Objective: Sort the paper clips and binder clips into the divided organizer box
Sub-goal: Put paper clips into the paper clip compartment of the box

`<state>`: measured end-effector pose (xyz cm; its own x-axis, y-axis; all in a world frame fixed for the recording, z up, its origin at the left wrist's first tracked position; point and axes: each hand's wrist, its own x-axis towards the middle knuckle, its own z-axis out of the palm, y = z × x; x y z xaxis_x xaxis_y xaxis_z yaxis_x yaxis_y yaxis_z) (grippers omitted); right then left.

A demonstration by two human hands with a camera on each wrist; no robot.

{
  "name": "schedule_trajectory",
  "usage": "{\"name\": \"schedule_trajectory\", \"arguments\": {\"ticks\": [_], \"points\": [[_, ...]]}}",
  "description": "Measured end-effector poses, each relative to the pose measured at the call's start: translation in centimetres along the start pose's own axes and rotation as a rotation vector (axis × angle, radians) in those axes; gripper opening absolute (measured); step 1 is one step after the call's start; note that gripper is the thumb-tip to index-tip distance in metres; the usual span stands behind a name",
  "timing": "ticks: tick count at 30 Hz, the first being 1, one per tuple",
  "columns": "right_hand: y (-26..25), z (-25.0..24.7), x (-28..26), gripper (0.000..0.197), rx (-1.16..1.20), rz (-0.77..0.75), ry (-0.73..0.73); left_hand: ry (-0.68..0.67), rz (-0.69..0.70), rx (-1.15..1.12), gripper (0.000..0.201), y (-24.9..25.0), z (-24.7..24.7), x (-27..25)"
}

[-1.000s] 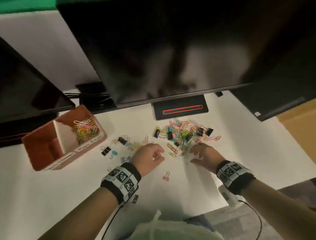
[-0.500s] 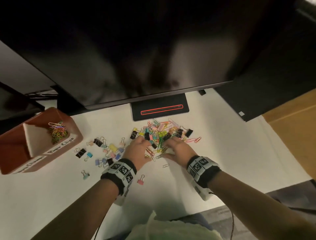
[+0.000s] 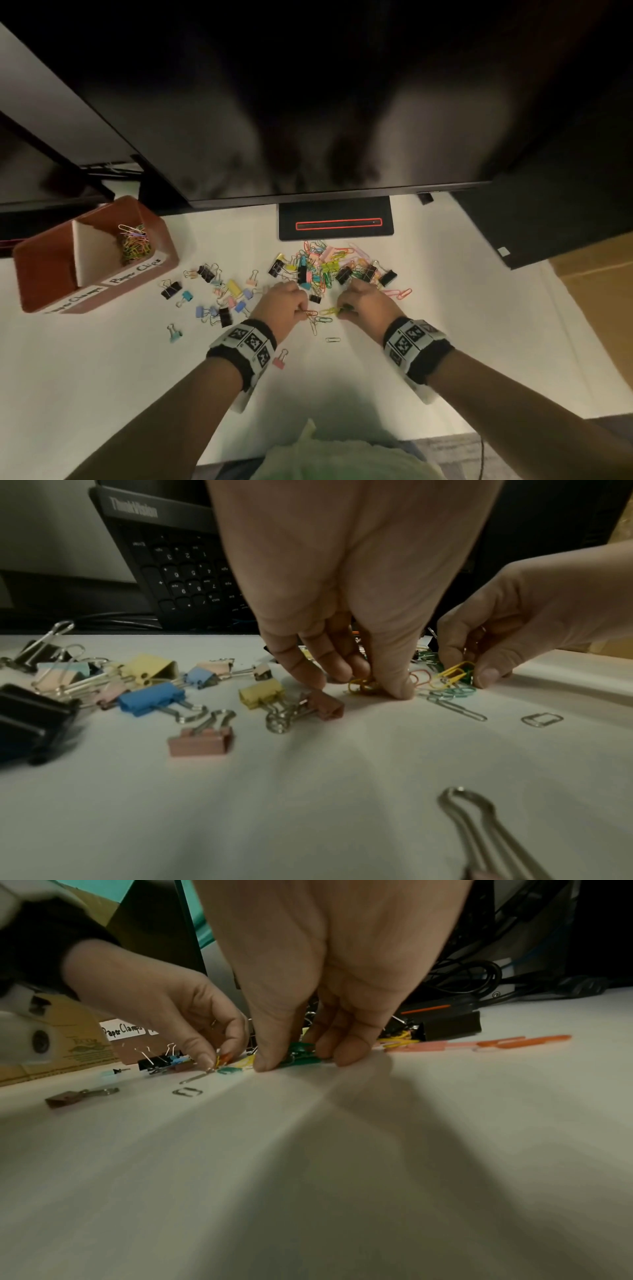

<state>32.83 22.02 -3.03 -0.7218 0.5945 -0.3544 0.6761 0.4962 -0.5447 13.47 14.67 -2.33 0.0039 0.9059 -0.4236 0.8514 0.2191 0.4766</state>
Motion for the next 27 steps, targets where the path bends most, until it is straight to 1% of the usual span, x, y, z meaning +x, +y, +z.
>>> {"name": "schedule_trajectory", "arguments": {"ticks": [3,6,9,13,17,21,24,27], "points": [[-0.1,0.1,0.0,0.023,-0.073,-0.014,0.058,-0.006,0.010,-0.017,0.007,0.2,0.1,-0.1],[0.0,0.2,0.0,0.021,-0.108,-0.047,0.045,-0.029,0.004,-0.092,0.007,0.3,-0.1,-0.3],[0.1,0.1,0.0,0.020,-0.103,-0.085,0.038,-0.050,0.038,-0.158,0.011,0.3,-0.6,-0.9],[0.5,-0.3,-0.4,0.022,-0.067,-0.034,0.016,-0.112,0.095,-0.152,0.022,0.7,-0.8,-1.2],[1.2,-0.7,-1.0,0.020,0.029,0.035,0.050,-0.179,0.123,-0.055,0.027,1.5,0.1,-0.7],[1.5,-1.0,-1.6,0.021,0.054,0.050,0.032,-0.157,0.076,-0.046,0.019,1.8,0.7,-0.2],[1.0,-0.8,-1.8,0.022,0.042,0.032,-0.010,-0.133,0.057,-0.066,0.017,1.4,0.7,-0.1],[-0.2,-0.5,-1.4,0.021,0.032,0.000,-0.019,-0.109,0.050,-0.066,0.014,0.9,0.4,-0.2]]}}
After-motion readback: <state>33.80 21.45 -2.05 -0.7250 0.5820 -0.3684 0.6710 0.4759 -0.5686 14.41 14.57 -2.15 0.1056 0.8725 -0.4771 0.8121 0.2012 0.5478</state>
